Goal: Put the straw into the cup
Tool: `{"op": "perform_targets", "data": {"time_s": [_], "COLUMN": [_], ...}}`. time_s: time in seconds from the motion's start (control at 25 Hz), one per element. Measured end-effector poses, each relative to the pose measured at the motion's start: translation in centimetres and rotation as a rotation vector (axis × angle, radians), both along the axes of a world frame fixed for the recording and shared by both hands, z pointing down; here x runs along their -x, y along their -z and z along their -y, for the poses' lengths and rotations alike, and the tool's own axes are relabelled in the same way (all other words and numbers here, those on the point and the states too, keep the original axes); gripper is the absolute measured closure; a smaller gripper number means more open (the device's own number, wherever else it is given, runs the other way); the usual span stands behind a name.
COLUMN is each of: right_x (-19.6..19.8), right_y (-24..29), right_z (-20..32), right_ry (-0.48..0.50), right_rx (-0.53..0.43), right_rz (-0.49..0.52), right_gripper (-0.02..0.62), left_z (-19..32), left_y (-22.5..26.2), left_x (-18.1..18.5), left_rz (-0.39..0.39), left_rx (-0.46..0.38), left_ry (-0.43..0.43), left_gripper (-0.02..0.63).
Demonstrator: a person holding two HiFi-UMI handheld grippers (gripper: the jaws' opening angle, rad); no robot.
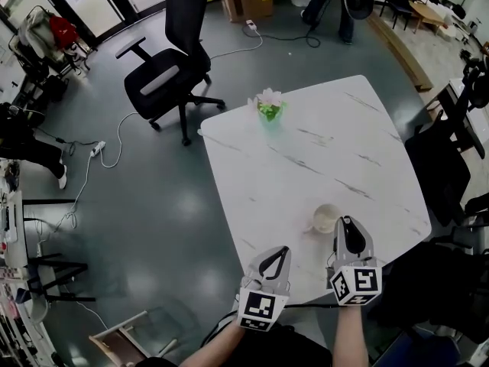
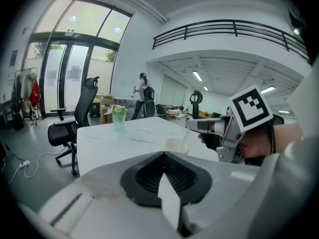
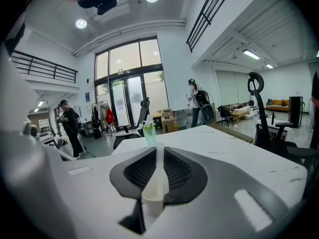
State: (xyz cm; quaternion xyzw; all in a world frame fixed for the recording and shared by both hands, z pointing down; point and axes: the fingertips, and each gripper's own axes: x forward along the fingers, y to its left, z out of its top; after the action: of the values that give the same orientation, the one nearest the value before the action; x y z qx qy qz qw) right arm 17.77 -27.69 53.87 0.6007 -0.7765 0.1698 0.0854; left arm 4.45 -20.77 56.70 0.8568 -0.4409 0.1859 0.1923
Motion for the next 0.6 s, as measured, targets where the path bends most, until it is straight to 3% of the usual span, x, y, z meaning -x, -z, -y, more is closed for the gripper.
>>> {"op": "perform_targets", "data": {"time_s": [0.6], "right_x": [-0.7], "right_y": [-4.7], "right_z": [0.6], "right_ry": [0.008], "right_rx": [0.114], "right_rz": [0.021], "right_gripper": [0.549], "left_z": [0.4], "left_y": [-1.1], "left_x": [-0.4], "left_rz": [0.009], "left_rx": [0.032], "left_ry": [0.021], "left_gripper": [0.604]}}
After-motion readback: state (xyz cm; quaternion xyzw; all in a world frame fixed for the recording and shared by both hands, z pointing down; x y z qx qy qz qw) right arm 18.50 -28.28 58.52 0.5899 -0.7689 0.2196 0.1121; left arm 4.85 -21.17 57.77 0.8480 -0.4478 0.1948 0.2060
